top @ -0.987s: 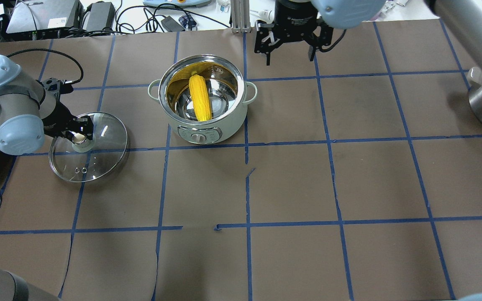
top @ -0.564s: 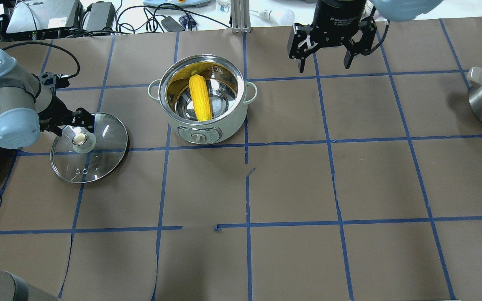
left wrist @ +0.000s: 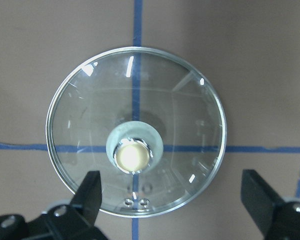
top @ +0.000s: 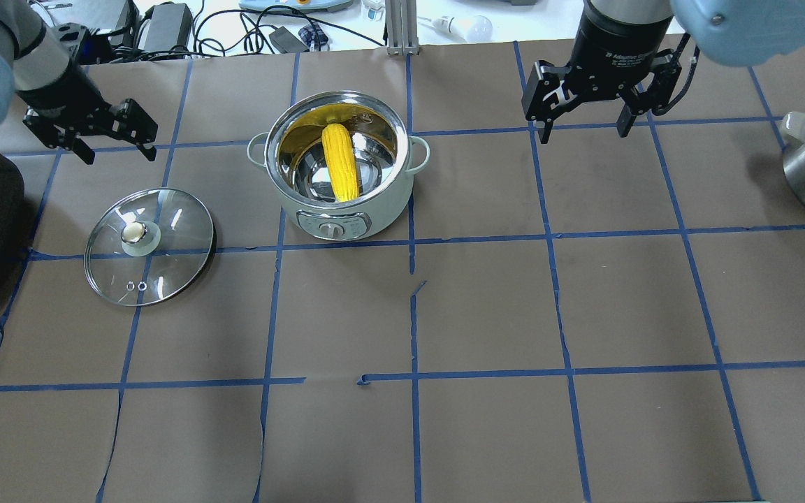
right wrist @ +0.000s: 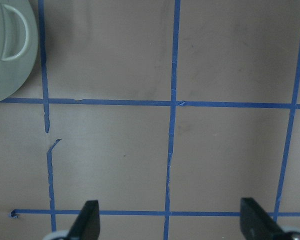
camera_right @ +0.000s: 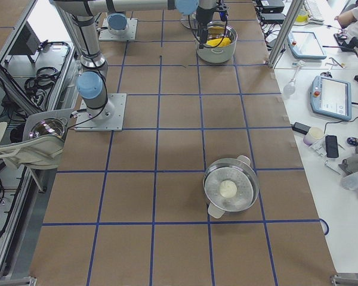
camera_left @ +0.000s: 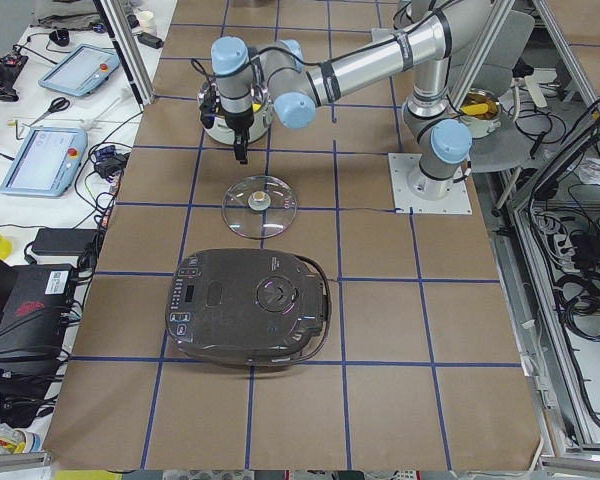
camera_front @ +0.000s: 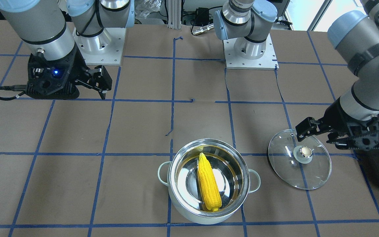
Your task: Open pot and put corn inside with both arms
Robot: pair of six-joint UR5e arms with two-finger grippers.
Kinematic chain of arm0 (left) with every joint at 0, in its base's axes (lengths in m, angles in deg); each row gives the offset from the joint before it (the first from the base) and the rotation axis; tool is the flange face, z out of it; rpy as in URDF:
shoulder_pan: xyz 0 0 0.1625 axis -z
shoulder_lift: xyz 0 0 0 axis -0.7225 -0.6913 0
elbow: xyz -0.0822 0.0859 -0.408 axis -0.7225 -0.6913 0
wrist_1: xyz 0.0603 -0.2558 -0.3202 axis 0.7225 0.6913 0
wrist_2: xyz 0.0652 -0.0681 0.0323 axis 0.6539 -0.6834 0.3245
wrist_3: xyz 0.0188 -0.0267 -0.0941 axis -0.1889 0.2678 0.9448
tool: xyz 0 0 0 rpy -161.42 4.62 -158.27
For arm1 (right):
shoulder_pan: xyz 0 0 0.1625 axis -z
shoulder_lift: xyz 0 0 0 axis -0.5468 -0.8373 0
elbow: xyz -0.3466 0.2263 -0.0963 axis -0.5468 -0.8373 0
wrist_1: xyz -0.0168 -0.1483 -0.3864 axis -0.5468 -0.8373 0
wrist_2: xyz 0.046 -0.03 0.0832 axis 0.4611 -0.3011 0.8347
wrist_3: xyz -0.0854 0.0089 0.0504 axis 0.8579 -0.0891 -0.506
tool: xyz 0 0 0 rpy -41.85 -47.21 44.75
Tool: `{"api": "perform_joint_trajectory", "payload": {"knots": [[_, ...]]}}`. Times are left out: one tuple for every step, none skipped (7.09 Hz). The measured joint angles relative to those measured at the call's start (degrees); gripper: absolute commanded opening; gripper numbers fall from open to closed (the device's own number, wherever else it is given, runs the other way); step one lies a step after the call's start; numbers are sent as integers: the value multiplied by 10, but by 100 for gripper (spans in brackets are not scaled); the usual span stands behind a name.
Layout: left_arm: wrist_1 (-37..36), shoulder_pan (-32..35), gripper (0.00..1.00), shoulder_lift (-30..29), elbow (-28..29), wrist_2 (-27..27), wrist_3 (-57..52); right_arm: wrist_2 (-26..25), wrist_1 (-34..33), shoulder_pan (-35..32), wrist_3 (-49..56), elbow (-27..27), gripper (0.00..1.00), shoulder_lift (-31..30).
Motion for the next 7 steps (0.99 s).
{"api": "perform_joint_trajectory", "payload": {"knots": [[69,33,100,9,54,4,32,-1,6,3,0,4,100,-8],[119,70,100,20,95,7,55,-1,12,4,0,7,100,-14],[145,102,100,30,116,11,79,0,13,4,-1,11,100,-16],[146,126,100,40,119,15,102,1,12,4,-1,14,100,-17],[131,140,100,49,106,17,123,1,10,4,-1,15,100,-18],[117,150,100,66,79,17,141,1,9,4,-1,15,100,-18],[109,155,100,88,49,15,148,1,8,4,-1,15,100,-18]]}}
